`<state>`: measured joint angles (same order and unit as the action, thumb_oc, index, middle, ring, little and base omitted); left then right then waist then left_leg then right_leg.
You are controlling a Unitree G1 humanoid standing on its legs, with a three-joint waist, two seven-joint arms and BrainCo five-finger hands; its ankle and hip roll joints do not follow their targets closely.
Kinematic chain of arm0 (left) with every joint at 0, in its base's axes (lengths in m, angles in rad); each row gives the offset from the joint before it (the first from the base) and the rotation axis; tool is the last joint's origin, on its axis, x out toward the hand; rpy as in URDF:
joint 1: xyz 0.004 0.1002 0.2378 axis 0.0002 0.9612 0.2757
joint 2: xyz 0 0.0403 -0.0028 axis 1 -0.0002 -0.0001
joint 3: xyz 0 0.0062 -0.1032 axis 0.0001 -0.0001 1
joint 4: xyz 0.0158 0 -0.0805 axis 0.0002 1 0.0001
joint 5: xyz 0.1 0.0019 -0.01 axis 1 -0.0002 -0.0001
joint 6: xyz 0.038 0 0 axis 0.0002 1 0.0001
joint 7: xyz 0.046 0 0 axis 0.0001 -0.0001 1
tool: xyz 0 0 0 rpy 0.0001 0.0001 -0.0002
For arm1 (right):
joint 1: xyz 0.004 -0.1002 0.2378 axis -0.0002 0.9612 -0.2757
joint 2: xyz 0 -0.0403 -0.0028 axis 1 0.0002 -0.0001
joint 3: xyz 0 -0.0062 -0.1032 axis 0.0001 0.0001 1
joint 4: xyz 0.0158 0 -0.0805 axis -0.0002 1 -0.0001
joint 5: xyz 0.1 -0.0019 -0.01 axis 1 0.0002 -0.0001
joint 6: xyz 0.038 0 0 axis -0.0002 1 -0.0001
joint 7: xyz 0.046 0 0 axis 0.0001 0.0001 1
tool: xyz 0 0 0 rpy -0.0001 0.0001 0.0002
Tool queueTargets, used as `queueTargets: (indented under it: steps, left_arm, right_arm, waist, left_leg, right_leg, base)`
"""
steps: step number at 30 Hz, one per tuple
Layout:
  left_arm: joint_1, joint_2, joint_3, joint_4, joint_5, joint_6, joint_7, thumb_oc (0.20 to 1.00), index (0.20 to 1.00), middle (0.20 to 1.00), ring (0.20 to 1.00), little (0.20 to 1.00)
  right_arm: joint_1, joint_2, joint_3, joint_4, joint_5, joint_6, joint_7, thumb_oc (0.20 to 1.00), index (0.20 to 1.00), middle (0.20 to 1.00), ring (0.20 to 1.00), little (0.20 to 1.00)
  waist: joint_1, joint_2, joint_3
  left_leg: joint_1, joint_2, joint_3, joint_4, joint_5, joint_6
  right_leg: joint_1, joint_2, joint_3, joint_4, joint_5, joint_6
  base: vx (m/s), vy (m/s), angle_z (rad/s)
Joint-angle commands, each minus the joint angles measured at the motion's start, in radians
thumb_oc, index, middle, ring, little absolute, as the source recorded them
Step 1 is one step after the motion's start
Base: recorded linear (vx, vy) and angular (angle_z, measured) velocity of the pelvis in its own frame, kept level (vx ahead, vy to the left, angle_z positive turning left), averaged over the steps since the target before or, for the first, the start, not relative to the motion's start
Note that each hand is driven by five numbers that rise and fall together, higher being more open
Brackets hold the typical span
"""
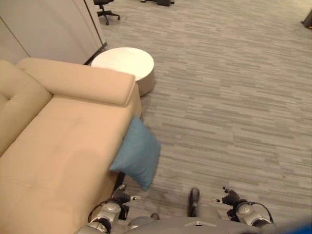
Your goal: Pick up all the scattered cushions and arrange them neatly on the sofa.
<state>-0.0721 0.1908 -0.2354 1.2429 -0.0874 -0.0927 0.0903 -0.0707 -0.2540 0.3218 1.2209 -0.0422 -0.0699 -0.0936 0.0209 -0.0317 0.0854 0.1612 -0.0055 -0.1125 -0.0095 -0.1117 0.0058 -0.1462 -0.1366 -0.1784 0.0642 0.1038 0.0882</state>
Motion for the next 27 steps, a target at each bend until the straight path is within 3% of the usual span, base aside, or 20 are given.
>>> queueTargets:
  steps: [1,2,5,6,8,10,11,12,14,16,19,20,21,22,24,25,27]
  left_arm:
    - [-0.035,0.023,-0.002,0.027,0.021,-0.018,0.003,1.000,1.000,1.000,1.000,1.000]
    - [-0.035,0.023,-0.002,0.027,0.021,-0.018,0.003,1.000,1.000,1.000,1.000,1.000]
    - [-0.034,0.020,-0.002,0.031,0.008,-0.013,0.001,1.000,1.000,1.000,1.000,1.000]
    - [-0.044,0.021,-0.006,0.025,0.002,-0.010,0.000,1.000,1.000,1.000,1.000,1.000]
    - [-0.046,0.020,-0.011,0.022,0.004,-0.007,0.001,1.000,1.000,1.000,1.000,1.000]
    - [-0.042,0.019,-0.019,0.022,0.014,-0.004,-0.003,1.000,1.000,1.000,1.000,1.000]
    - [-0.041,0.022,-0.023,0.023,0.025,-0.003,-0.003,1.000,1.000,1.000,1.000,1.000]
    - [-0.033,0.024,-0.025,0.025,0.044,-0.003,-0.011,1.000,1.000,1.000,1.000,1.000]
    - [-0.025,0.025,-0.020,0.029,0.048,-0.004,-0.013,1.000,1.000,1.000,1.000,1.000]
    - [-0.019,0.040,-0.001,0.036,0.034,-0.004,-0.005,1.000,1.000,1.000,1.000,1.000]
    - [-0.024,0.048,0.006,0.033,0.023,-0.005,-0.005,1.000,1.000,1.000,1.000,1.000]
    - [-0.025,0.051,0.009,0.034,0.021,-0.005,-0.006,1.000,1.000,1.000,1.000,1.000]
    - [-0.032,0.056,0.013,0.024,0.009,-0.008,-0.003,1.000,1.000,1.000,1.000,1.000]
    - [-0.037,0.058,0.013,0.013,-0.003,-0.010,-0.002,1.000,1.000,1.000,1.000,1.000]
    - [-0.044,0.062,0.009,0.007,-0.004,-0.010,-0.004,1.000,1.000,1.000,1.000,1.000]
    - [-0.048,0.062,-0.005,0.003,-0.002,-0.012,-0.007,1.000,1.000,1.000,1.000,1.000]
    - [-0.053,0.061,-0.015,-0.005,-0.006,-0.018,-0.006,1.000,1.000,1.000,1.000,1.000]
  right_arm:
    - [-0.028,-0.023,0.004,-0.002,0.001,-0.020,-0.003,1.000,1.000,1.000,1.000,1.000]
    - [-0.028,-0.023,0.004,-0.002,0.001,-0.020,-0.003,1.000,1.000,1.000,1.000,1.000]
    - [-0.021,-0.027,0.014,-0.011,0.008,-0.026,-0.008,1.000,1.000,1.000,1.000,1.000]
    - [-0.024,-0.032,0.021,-0.022,0.023,-0.030,-0.014,1.000,1.000,1.000,1.000,1.000]
    - [-0.019,-0.031,0.011,-0.014,0.035,-0.025,-0.013,1.000,1.000,1.000,1.000,1.000]
    - [-0.010,-0.033,0.003,-0.011,0.042,-0.023,-0.012,1.000,1.000,1.000,1.000,1.000]
    - [-0.008,-0.035,0.003,-0.009,0.039,-0.024,-0.012,1.000,1.000,1.000,1.000,1.000]
    - [-0.006,-0.037,0.006,-0.005,0.029,-0.022,-0.012,1.000,1.000,1.000,1.000,1.000]
    - [-0.009,-0.036,0.004,-0.007,0.024,-0.021,-0.011,1.000,1.000,1.000,1.000,1.000]
    - [-0.021,-0.027,0.009,-0.022,0.019,-0.027,-0.011,1.000,1.000,1.000,1.000,1.000]
    - [-0.028,-0.020,0.009,-0.029,0.017,-0.028,-0.009,1.000,1.000,1.000,1.000,1.000]
    - [-0.032,-0.017,0.010,-0.031,0.015,-0.029,-0.007,1.000,1.000,1.000,1.000,1.000]
    - [-0.040,-0.009,0.011,-0.036,0.008,-0.030,-0.006,1.000,1.000,1.000,1.000,1.000]
    - [-0.040,-0.007,0.013,-0.037,0.005,-0.031,-0.010,1.000,1.000,1.000,1.000,1.000]
    - [-0.042,-0.004,0.014,-0.040,0.007,-0.031,-0.009,1.000,1.000,1.000,1.000,1.000]
    - [-0.037,-0.001,0.022,-0.044,0.013,-0.031,-0.005,1.000,1.000,1.000,1.000,1.000]
    - [-0.034,-0.001,0.030,-0.044,0.017,-0.033,-0.003,1.000,1.000,1.000,1.000,1.000]
  waist:
    - [0.025,-0.039,-0.002]
    - [0.023,-0.038,-0.002]
    - [0.028,-0.050,0.005]
    - [0.030,-0.064,0.020]
    - [0.027,-0.065,0.021]
    - [0.025,-0.067,0.018]
    - [0.020,-0.063,0.016]
    - [0.021,-0.049,0.016]
    - [0.026,-0.050,0.016]
    - [0.047,-0.057,0.021]
    - [0.052,-0.050,0.022]
    - [0.054,-0.048,0.022]
    - [0.057,-0.044,0.021]
    - [0.058,-0.042,0.025]
    - [0.052,-0.041,0.025]
    - [0.036,-0.048,0.022]
    - [0.029,-0.054,0.018]
  left_leg:
    - [-0.074,-0.025,0.037,0.136,-0.003,-0.056]
    - [-0.074,-0.025,0.036,0.137,-0.004,-0.056]
    - [-0.153,0.006,0.045,0.303,0.046,-0.099]
    - [-0.223,0.033,0.110,0.399,0.074,-0.102]
    - [-0.238,0.058,0.182,0.347,0.066,-0.093]
    - [-0.276,0.032,0.214,0.285,0.040,-0.075]
    - [-0.303,0.025,0.242,0.253,0.053,-0.066]
    - [-0.329,0.030,0.298,0.189,0.102,-0.060]
    - [-0.317,0.024,0.295,0.186,0.096,-0.056]
    - [-0.300,-0.002,0.238,0.195,0.080,-0.054]
    - [-0.270,-0.010,0.226,0.174,0.064,-0.035]
    - [-0.250,-0.016,0.220,0.162,0.056,-0.024]
    - [-0.223,-0.026,0.218,0.150,0.042,-0.004]
    - [-0.208,-0.031,0.211,0.149,0.033,0.004]
    - [-0.201,-0.030,0.193,0.147,0.033,0.006]
    - [-0.173,-0.039,0.158,0.144,0.023,0.000]
    - [-0.164,-0.051,0.117,0.138,0.020,-0.009]
  right_leg:
    - [0.033,0.004,0.010,-0.011,-0.006,0.079]
    - [0.034,0.004,0.009,-0.011,-0.006,0.079]
    - [0.085,0.012,-0.037,-0.031,-0.035,0.048]
    - [0.120,0.015,-0.074,-0.053,-0.050,0.027]
    - [0.150,0.023,-0.109,-0.067,-0.076,0.022]
    - [0.168,0.026,-0.140,-0.072,-0.100,0.025]
    - [0.171,0.033,-0.153,-0.065,-0.113,0.023]
    - [0.180,0.056,-0.164,-0.053,-0.139,0.015]
    - [0.183,0.056,-0.164,-0.042,-0.149,0.014]
    - [0.174,0.038,-0.161,0.052,-0.155,0.025]
    - [0.153,0.014,-0.166,0.133,-0.162,0.040]
    - [0.134,0.003,-0.164,0.189,-0.156,0.046]
    - [0.106,-0.042,-0.188,0.296,-0.099,0.073]
    - [0.098,-0.058,-0.190,0.356,-0.087,0.080]
    - [0.076,-0.047,-0.169,0.390,-0.081,0.078]
    - [0.048,-0.001,-0.095,0.357,-0.100,0.067]
    - [0.028,0.025,-0.060,0.267,-0.114,0.053]
  base:
    - [0.13,-0.132,0.46]
    - [0.11,-0.168,0.42]
    - [0.11,-0.239,0.61]
    - [0.11,-0.290,0.90]
    - [0.12,-0.185,0.98]
    - [0.15,-0.088,1.10]
    - [0.24,-0.055,0.80]
    - [0.26,-0.020,0.61]
    - [0.19,0.023,0.23]
    - [0.21,0.081,-0.07]
    - [0.12,0.081,-0.08]
    - [0.26,0.201,0.15]
    - [0.28,0.199,0.20]
    - [0.28,0.174,0.20]
    - [0.18,0.045,0.50]
    - [0.21,-0.009,0.67]
    - [0.21,-0.049,0.89]
